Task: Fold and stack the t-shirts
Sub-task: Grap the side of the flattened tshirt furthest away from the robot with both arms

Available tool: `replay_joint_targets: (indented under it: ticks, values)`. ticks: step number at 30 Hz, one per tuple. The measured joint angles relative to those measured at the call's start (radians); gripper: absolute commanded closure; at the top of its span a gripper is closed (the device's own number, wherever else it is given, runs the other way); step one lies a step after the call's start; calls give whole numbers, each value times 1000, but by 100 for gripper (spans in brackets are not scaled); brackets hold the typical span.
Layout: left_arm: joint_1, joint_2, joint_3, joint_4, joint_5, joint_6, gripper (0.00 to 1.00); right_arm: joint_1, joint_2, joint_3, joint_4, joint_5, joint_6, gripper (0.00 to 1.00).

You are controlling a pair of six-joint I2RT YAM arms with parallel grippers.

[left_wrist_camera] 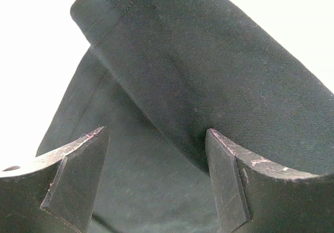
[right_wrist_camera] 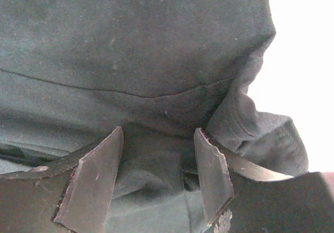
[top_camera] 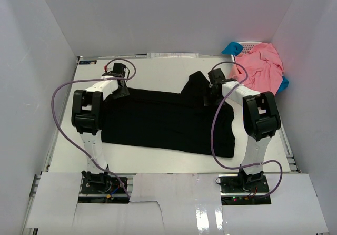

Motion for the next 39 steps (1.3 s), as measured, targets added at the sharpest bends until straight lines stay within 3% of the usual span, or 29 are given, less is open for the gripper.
replay_joint_targets:
  ticks: [6,11,16,24,27,30,39]
  values:
    - [9,-150,-210,0,-10,-19,16,19,-68,-92,18,-1,11,36]
    - [11,-203,-280,1,-7,-23,16,21,-71,-77,-24,-2,23,34]
    - [16,-261,-352,-4,-7,-23,16,18,-33,101,-160,12,24,34]
    - [23,-316,-417,-13,-7,-23,16,18,79,409,-140,-19,-12,36]
    - [23,-308,-396,-41,-2,-19,16,18,185,518,-100,-65,-36,43]
    - [24,-283,-333,-85,19,-12,16,18,307,621,-65,-122,-59,44]
    - [17,-158,61,-155,61,-8,16,18,494,780,36,-234,-127,41]
